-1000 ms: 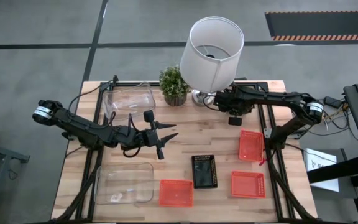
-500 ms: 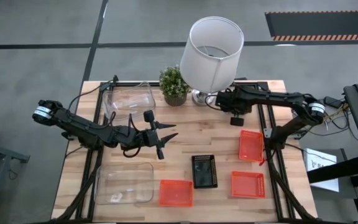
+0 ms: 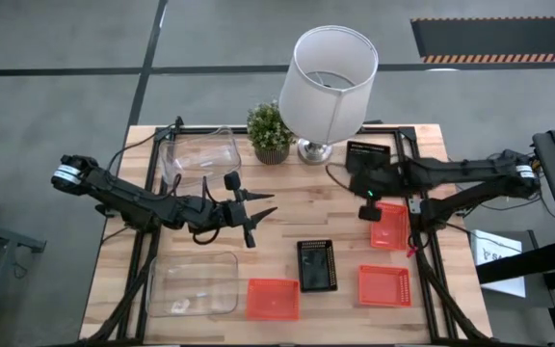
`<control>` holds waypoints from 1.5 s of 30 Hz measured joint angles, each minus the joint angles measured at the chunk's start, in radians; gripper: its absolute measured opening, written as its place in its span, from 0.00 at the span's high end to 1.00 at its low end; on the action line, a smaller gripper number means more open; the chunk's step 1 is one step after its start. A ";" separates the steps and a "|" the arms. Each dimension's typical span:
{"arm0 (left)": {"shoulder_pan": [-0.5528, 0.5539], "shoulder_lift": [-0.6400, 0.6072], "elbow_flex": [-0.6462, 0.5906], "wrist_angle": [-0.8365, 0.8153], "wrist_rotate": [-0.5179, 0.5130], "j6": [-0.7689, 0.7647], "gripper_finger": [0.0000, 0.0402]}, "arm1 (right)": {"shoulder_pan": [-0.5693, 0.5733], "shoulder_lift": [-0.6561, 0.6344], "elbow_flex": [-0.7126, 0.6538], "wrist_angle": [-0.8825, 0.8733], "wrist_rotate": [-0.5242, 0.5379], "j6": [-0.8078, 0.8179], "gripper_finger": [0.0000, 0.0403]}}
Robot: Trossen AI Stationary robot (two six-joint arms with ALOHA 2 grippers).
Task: Stack baskets by color
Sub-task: Stack the black bin on top of the stacked black bins
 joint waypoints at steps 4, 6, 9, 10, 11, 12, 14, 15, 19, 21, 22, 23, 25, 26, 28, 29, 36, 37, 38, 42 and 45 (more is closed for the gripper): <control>0.000 0.004 0.000 0.003 0.004 -0.043 0.67 | 0.154 -0.023 -0.026 0.127 -0.009 -0.003 0.98; 0.000 0.004 0.000 0.004 0.005 -0.058 0.67 | 0.216 -0.021 -0.043 0.207 -0.021 -0.016 0.98; -0.001 0.004 0.000 0.007 0.006 -0.070 0.67 | 0.288 -0.008 -0.076 0.333 -0.026 -0.042 0.98; -0.002 0.004 0.000 0.008 0.006 -0.071 0.67 | 0.306 -0.004 -0.090 0.375 -0.026 -0.057 0.98; -0.003 0.004 0.000 0.012 0.006 -0.071 0.67 | 0.323 0.002 -0.106 0.419 -0.026 -0.066 0.98; -0.003 0.004 0.000 0.020 0.006 -0.072 0.67 | 0.338 0.007 -0.122 0.462 -0.026 -0.081 0.98; -0.005 0.004 0.000 0.032 0.007 -0.073 0.67 | 0.362 0.015 -0.155 0.548 -0.027 -0.106 0.97; -0.005 0.004 0.000 0.037 0.007 -0.073 0.67 | 0.370 0.022 -0.169 0.586 -0.026 -0.114 0.96; -0.008 0.004 0.000 0.057 0.007 -0.079 0.67 | 0.380 0.052 -0.213 0.704 -0.026 -0.152 0.91; -0.008 0.004 0.002 0.056 0.008 -0.104 0.67 | 0.380 0.073 -0.218 0.736 -0.026 -0.154 0.87; -0.008 0.004 0.002 0.057 0.008 -0.121 0.67 | 0.380 0.082 -0.218 0.742 -0.027 -0.155 0.84; -0.008 0.004 0.001 0.060 0.008 -0.132 0.67 | 0.381 0.093 -0.217 0.741 -0.028 -0.156 0.82; -0.008 0.004 -0.001 0.063 0.008 -0.165 0.67 | 0.381 0.117 -0.206 0.739 -0.033 -0.167 0.77; -0.008 0.004 -0.001 0.061 0.008 -0.183 0.67 | 0.381 0.128 -0.200 0.741 -0.048 -0.179 0.74; -0.008 0.004 -0.002 0.062 0.008 -0.223 0.67 | 0.381 0.150 -0.185 0.737 -0.078 -0.211 0.69; -0.008 0.004 -0.003 0.062 0.008 -0.239 0.67 | 0.381 0.162 -0.176 0.740 -0.089 -0.225 0.67; -0.010 0.004 -0.003 0.062 0.008 -0.280 0.67 | 0.384 0.267 -0.089 0.708 -0.134 -0.352 0.55; -0.010 0.004 -0.004 0.062 0.008 -0.281 0.67 | 0.384 0.283 -0.069 0.682 -0.134 -0.369 0.54; -0.011 0.004 -0.004 0.062 0.008 -0.282 0.67 | 0.384 0.300 -0.048 0.651 -0.134 -0.375 0.53; -0.018 0.004 -0.005 0.071 0.008 -0.282 0.67 | 0.382 0.360 0.039 0.515 -0.131 -0.374 0.51; -0.022 0.004 -0.003 0.071 0.008 -0.280 0.67 | 0.381 0.393 0.096 0.408 -0.131 -0.372 0.51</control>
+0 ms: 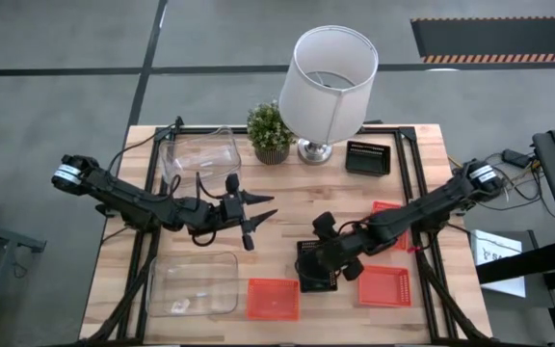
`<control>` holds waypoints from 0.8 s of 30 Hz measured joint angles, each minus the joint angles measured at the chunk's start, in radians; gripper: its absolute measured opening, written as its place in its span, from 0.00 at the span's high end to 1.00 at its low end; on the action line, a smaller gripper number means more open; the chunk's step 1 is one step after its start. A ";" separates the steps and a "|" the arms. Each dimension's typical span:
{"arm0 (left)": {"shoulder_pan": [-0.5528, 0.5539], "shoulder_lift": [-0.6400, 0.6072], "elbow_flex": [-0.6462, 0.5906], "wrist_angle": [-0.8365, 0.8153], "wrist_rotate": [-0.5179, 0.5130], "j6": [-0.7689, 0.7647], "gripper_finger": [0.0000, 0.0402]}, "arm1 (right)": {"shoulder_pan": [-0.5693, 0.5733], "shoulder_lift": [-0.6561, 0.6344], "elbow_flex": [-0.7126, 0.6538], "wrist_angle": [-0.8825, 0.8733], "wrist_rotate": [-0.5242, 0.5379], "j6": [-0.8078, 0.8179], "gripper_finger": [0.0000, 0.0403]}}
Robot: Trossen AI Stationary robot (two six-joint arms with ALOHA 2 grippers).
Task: Stack baskets by color
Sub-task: Stack the black bin on top of the stacked black bins
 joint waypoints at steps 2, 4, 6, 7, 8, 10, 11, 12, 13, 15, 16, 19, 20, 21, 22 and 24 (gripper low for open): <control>0.000 0.000 0.000 0.002 0.000 0.000 0.67 | -0.003 0.013 0.025 -0.055 0.000 0.000 0.51; 0.000 0.000 0.000 0.008 0.000 0.000 0.67 | -0.009 0.014 0.040 -0.085 0.000 0.004 0.51; 0.000 0.000 0.000 0.007 -0.001 0.000 0.67 | -0.020 0.008 0.041 -0.088 0.000 0.013 0.51; 0.000 0.000 -0.001 0.007 -0.001 0.001 0.67 | -0.026 0.001 0.037 -0.088 -0.001 0.020 0.51; 0.000 0.000 -0.002 0.007 -0.001 0.001 0.67 | -0.033 -0.003 0.033 -0.089 -0.001 0.026 0.51; 0.000 0.000 -0.002 0.006 -0.001 0.003 0.67 | -0.048 -0.013 0.025 -0.086 -0.002 0.045 0.51; 0.000 0.000 -0.002 0.005 -0.001 0.007 0.67 | -0.057 -0.015 0.018 -0.071 -0.009 0.062 0.51; 0.000 0.000 -0.002 0.005 -0.001 0.012 0.67 | -0.067 -0.015 0.007 -0.045 -0.020 0.084 0.51; 0.000 0.000 -0.001 0.006 -0.001 0.025 0.67 | -0.076 -0.015 -0.008 -0.009 -0.030 0.108 0.51; 0.000 0.000 0.002 0.007 -0.001 0.047 0.67 | -0.090 -0.008 -0.043 0.063 -0.044 0.146 0.51; 0.000 0.000 0.003 0.008 -0.001 0.057 0.67 | -0.096 -0.002 -0.064 0.098 -0.044 0.160 0.51; 0.000 -0.002 0.004 0.008 -0.001 0.084 0.67 | -0.114 0.025 -0.118 0.194 -0.044 0.196 0.51; 0.000 -0.004 0.004 0.008 -0.001 0.088 0.67 | -0.120 0.033 -0.131 0.218 -0.044 0.211 0.51; 0.000 -0.006 0.004 0.008 -0.001 0.088 0.67 | -0.125 0.042 -0.142 0.235 -0.044 0.219 0.51; 0.000 -0.007 0.004 0.008 -0.002 0.088 0.67 | -0.133 0.052 -0.150 0.248 -0.044 0.230 0.51; 0.000 -0.011 0.003 0.008 -0.001 0.089 0.67 | -0.142 0.069 -0.160 0.272 -0.045 0.244 0.51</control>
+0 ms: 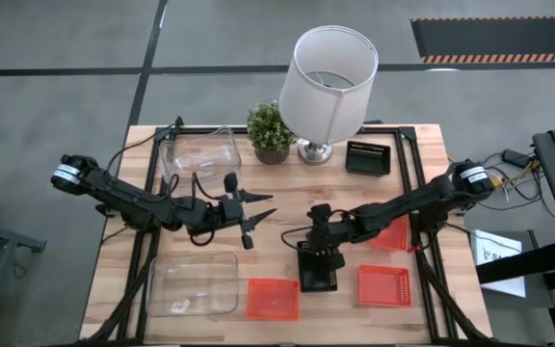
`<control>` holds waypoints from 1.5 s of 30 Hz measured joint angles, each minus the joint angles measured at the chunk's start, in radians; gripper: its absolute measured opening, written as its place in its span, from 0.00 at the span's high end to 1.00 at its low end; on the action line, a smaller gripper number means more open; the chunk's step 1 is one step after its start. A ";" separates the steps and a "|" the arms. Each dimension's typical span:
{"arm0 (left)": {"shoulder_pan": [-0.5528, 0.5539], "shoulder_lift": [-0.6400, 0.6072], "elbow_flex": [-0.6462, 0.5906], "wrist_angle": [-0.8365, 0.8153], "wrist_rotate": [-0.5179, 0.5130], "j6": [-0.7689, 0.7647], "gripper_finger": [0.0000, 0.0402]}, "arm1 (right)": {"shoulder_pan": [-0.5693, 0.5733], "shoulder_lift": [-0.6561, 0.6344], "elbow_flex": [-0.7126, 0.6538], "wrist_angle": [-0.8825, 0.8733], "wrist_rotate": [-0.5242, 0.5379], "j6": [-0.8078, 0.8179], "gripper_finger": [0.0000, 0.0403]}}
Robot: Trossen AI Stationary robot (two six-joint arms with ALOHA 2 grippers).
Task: Stack baskets by color
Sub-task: Stack the black bin on top of the stacked black bins
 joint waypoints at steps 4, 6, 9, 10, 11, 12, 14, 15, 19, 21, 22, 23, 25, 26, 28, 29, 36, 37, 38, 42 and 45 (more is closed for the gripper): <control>0.000 -0.003 0.000 0.000 -0.001 0.009 0.67 | -0.008 0.057 -0.005 0.012 0.000 0.004 0.53; 0.000 -0.004 0.000 0.000 -0.001 0.023 0.67 | -0.007 0.086 0.001 0.014 -0.003 0.002 0.54; 0.000 -0.004 0.001 0.000 -0.001 0.027 0.67 | -0.006 0.121 0.008 0.014 -0.005 0.003 0.59; 0.000 -0.004 0.001 0.000 -0.001 0.027 0.67 | -0.006 0.130 0.010 0.011 -0.004 0.003 0.62; 0.000 -0.005 0.000 0.000 -0.001 0.027 0.67 | -0.006 0.136 0.010 0.011 -0.004 0.004 0.65; 0.000 -0.005 0.000 0.000 -0.001 0.027 0.67 | -0.006 0.142 0.011 0.011 -0.004 0.005 0.69; 0.000 -0.005 0.000 0.000 -0.001 0.027 0.67 | -0.007 0.151 0.011 0.013 -0.008 0.011 0.77; 0.000 -0.005 0.000 0.000 -0.001 0.027 0.67 | -0.007 0.153 0.011 0.012 -0.008 0.012 0.81; 0.000 -0.005 0.000 0.000 -0.001 0.030 0.67 | -0.007 0.144 0.011 0.014 -0.019 0.017 0.95; 0.000 -0.005 0.001 0.001 -0.001 0.047 0.67 | -0.009 0.129 0.011 0.012 -0.019 0.030 0.96; 0.000 -0.005 0.001 0.005 -0.001 0.053 0.67 | -0.010 0.119 0.012 0.008 -0.019 0.045 0.97; 0.000 -0.005 0.001 0.009 -0.001 0.062 0.67 | -0.014 0.107 0.014 -0.002 -0.018 0.059 0.97; 0.000 -0.005 0.001 0.036 -0.001 0.089 0.67 | -0.026 0.083 0.022 -0.039 -0.010 0.116 0.98; 0.000 -0.005 0.001 0.053 -0.002 0.111 0.67 | -0.035 0.066 0.027 -0.061 -0.009 0.149 0.98; 0.000 -0.006 0.001 0.092 -0.004 0.161 0.67 | -0.059 0.033 0.038 -0.134 -0.005 0.222 0.98; 0.000 -0.006 0.001 0.113 -0.004 0.190 0.67 | -0.073 0.015 0.042 -0.170 -0.003 0.258 0.98; 0.000 -0.009 0.008 0.220 -0.065 0.363 0.67 | -0.197 -0.152 0.022 -0.346 -0.005 0.540 0.98; 0.000 -0.010 0.008 0.223 -0.081 0.377 0.67 | -0.214 -0.182 0.014 -0.359 -0.002 0.572 0.98; 0.000 -0.010 0.008 0.223 -0.092 0.389 0.67 | -0.232 -0.212 0.003 -0.370 0.002 0.604 0.98; 0.000 -0.010 0.006 0.226 -0.167 0.433 0.67 | -0.320 -0.341 -0.050 -0.392 0.002 0.696 0.98; 0.000 -0.010 0.004 0.225 -0.229 0.444 0.67 | -0.409 -0.423 -0.103 -0.394 0.003 0.734 0.98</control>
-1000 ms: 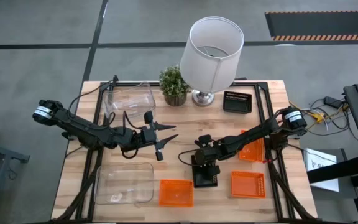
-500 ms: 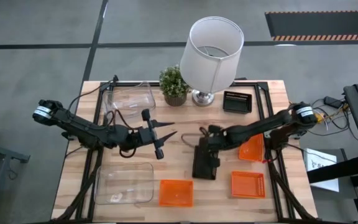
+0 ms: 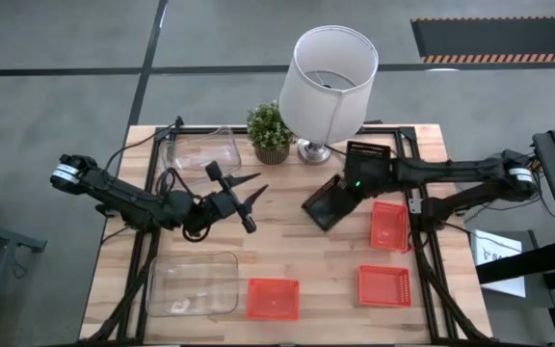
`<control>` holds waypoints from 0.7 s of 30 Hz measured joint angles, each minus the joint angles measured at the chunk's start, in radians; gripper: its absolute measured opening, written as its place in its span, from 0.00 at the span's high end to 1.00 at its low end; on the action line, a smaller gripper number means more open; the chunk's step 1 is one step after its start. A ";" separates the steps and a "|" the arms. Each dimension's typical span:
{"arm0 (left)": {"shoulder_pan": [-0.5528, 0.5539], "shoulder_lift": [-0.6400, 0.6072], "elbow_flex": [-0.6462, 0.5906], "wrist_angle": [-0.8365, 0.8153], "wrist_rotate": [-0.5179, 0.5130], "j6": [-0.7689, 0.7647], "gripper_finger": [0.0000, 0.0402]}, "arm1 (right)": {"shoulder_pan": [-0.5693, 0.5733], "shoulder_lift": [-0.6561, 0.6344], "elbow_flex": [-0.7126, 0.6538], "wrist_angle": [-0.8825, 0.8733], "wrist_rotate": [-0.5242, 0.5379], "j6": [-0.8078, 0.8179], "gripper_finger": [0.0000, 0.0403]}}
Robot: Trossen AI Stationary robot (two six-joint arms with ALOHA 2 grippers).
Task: Stack baskets by color
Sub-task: Stack the black bin on top of the stacked black bins
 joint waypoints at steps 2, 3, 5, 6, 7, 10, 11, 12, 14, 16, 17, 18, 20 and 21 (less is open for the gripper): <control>0.000 0.000 0.000 0.002 -0.029 0.020 0.67 | -0.067 -0.046 -0.039 0.003 0.000 0.018 0.98; 0.000 0.000 0.000 0.001 -0.042 0.031 0.67 | -0.102 -0.066 -0.059 0.001 0.000 0.023 0.98; 0.000 0.000 0.000 0.000 -0.060 0.053 0.67 | -0.172 -0.102 -0.092 -0.002 0.000 0.027 0.98; 0.000 0.000 0.000 0.001 -0.064 0.060 0.67 | -0.207 -0.118 -0.104 -0.002 0.000 0.028 0.98; 0.000 0.000 0.000 0.002 -0.066 0.069 0.67 | -0.242 -0.133 -0.111 -0.003 -0.001 0.029 0.98; -0.001 0.000 -0.001 0.001 -0.069 0.076 0.67 | -0.336 -0.171 -0.118 -0.003 0.000 0.017 0.98; -0.001 0.000 -0.001 0.001 -0.070 0.078 0.67 | -0.359 -0.180 -0.118 -0.004 0.000 0.008 0.98; -0.001 0.000 -0.001 0.001 -0.071 0.081 0.67 | -0.379 -0.188 -0.118 -0.009 0.000 -0.004 0.98; -0.001 0.000 -0.002 0.001 -0.072 0.092 0.67 | -0.413 -0.199 -0.118 -0.026 0.012 -0.015 0.98; -0.001 0.000 -0.003 0.001 -0.072 0.098 0.67 | -0.442 -0.204 -0.118 -0.042 0.070 -0.019 0.98; -0.001 0.000 -0.003 0.001 -0.072 0.098 0.67 | -0.457 -0.204 -0.118 -0.053 0.103 -0.024 0.98; -0.001 0.000 -0.003 0.001 -0.072 0.098 0.67 | -0.472 -0.203 -0.118 -0.064 0.133 -0.027 0.98; -0.001 0.000 -0.003 0.001 -0.072 0.098 0.67 | -0.503 -0.202 -0.118 -0.071 0.187 -0.027 0.98; -0.001 0.000 -0.003 0.001 -0.072 0.098 0.67 | -0.517 -0.202 -0.118 -0.071 0.211 -0.027 0.98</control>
